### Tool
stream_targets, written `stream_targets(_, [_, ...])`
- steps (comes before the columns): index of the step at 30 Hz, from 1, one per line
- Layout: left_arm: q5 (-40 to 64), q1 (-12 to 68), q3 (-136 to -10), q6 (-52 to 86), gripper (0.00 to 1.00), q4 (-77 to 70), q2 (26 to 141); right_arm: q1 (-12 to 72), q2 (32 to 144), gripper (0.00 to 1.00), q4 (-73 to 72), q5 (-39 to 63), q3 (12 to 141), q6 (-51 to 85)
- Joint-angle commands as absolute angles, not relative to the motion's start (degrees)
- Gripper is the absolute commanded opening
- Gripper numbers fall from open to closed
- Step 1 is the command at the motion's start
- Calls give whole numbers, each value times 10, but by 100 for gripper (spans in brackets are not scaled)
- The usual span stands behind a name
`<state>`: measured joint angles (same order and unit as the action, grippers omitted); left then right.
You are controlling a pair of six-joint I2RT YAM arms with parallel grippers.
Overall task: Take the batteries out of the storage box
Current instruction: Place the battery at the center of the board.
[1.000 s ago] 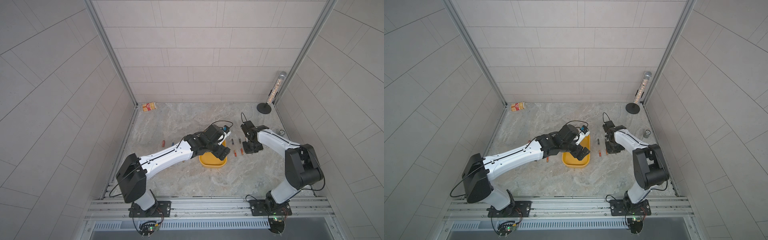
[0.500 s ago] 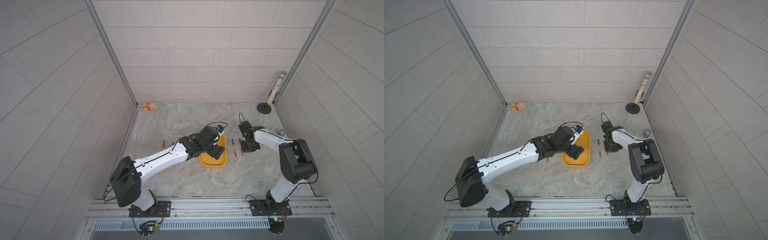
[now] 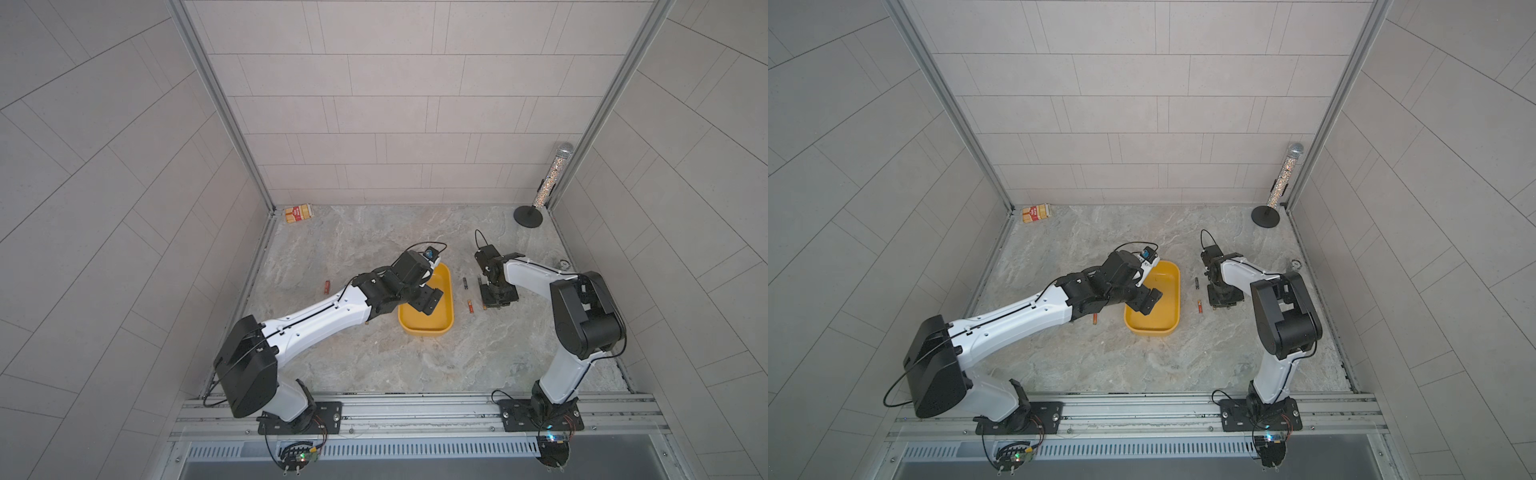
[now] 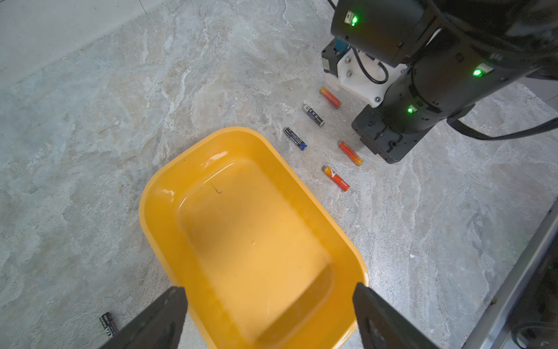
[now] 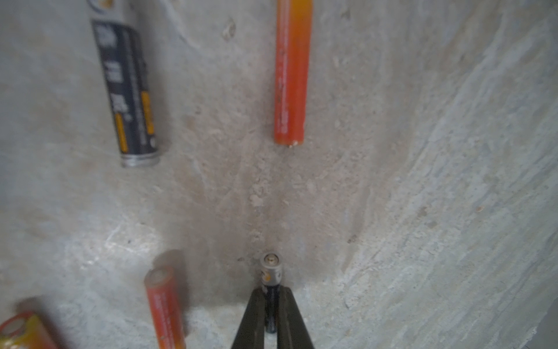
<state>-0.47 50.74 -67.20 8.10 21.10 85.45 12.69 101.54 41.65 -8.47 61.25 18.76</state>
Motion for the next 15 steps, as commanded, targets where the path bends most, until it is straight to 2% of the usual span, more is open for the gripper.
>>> stream_targets(1, [-18,501,-663,88,95,198,837,125,1021,21,439,-92,610,196])
stream_targets(4, [-23,497,-664,88,95,204,831,125,1019,31,442,-92,611,196])
stream_targets(9, [-59,483,-658,93,97,202,809,125,997,37,457,-88,628,195])
stream_targets(15, [-108,415,-658,113,100,193,746,125,917,50,520,-96,694,191])
